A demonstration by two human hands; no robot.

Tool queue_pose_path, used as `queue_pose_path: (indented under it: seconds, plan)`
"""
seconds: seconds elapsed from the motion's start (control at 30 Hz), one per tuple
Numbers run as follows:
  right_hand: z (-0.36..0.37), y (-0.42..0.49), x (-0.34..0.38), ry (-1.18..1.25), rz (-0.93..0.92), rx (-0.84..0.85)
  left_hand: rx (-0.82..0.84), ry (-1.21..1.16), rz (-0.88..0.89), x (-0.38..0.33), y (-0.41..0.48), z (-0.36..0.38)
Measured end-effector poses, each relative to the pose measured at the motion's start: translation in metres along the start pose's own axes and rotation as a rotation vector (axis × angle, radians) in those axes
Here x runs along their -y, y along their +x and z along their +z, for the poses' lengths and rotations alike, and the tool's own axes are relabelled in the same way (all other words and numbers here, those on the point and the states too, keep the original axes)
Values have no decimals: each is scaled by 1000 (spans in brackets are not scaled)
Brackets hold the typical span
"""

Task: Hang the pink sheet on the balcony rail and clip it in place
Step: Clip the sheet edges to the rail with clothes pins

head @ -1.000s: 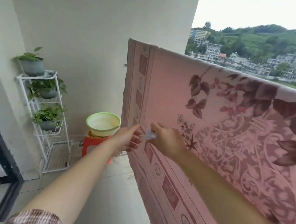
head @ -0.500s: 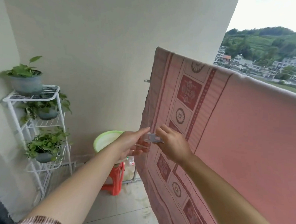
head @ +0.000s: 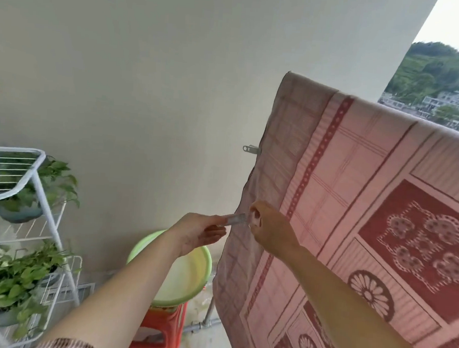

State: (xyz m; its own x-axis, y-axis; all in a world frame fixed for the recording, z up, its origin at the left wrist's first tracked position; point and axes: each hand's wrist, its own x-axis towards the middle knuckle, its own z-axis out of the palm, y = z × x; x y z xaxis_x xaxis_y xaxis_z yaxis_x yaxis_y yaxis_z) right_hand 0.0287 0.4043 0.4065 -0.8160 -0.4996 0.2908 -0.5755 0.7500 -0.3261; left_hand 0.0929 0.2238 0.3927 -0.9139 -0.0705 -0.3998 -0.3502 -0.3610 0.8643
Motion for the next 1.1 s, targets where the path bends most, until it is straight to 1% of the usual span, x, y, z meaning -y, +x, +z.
queue_pose_path:
  seconds: [0.13, 0.3, 0.47, 0.5, 0.6, 0.67, 0.8, 0.93, 1.03, 1.1]
  plan:
    - [28, 54, -17, 7, 91, 107, -83, -36, -21, -12, 68, -32]
    - [68, 100, -34, -69, 123, 197, -68, -76, -67, -15, 144, -62]
    - [102, 134, -40, -258, 68, 269, 50, 3, -147, -16, 220, -79]
    - [109, 140, -40, -301, 57, 304, 77, 40, -166, -16, 233, -83]
    - [129, 155, -36, -446, 35, 500, 135, 161, -205, -18, 268, -92]
    - [139, 163, -34, -523, -4, 571, 149, 215, -221, -17, 288, -96]
    - [157, 183, -34, -708, -54, 595, 159, 274, -251, -7, 321, -102]
    - [159, 209, -34, -796, 34, 695, 171, 286, -303, 10, 343, -105]
    - [157, 236, -34, -950, 148, 861, 195, 276, -344, 23, 353, -106]
    - [159, 251, -36, -1040, 259, 1025, 207, 280, -362, 30, 359, -105]
